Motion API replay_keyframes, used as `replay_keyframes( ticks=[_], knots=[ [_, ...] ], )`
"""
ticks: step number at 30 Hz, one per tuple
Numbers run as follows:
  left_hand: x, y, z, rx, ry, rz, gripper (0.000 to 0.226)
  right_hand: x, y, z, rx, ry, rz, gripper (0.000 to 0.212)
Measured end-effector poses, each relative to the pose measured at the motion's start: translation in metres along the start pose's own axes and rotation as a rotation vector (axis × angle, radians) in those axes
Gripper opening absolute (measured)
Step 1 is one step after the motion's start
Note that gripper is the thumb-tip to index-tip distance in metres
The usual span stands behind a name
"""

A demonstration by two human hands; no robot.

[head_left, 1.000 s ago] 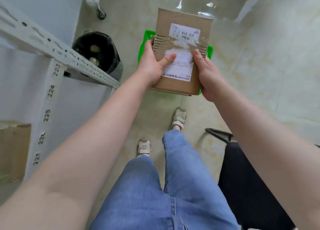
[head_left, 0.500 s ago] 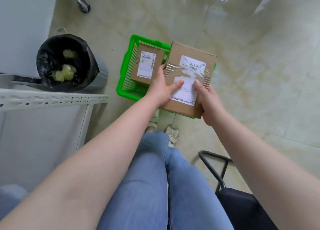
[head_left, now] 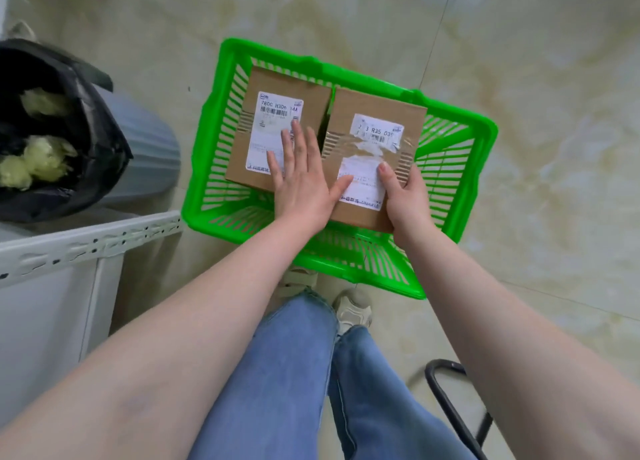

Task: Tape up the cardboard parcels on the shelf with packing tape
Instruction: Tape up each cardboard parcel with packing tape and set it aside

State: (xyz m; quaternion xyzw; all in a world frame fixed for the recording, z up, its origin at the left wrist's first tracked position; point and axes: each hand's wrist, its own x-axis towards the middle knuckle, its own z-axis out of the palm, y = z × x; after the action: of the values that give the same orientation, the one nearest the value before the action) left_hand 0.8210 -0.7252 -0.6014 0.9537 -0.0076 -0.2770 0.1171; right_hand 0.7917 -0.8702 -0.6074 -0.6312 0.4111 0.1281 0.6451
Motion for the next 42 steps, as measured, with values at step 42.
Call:
replay_keyframes(
  ticks=[42],
  knots=[
    [0.037,-0.043,0.045,0.199,0.196,-0.034,0.086,0.046,0.046,0.043,-0.112,0.088,-0.127,0.053]
  ],
)
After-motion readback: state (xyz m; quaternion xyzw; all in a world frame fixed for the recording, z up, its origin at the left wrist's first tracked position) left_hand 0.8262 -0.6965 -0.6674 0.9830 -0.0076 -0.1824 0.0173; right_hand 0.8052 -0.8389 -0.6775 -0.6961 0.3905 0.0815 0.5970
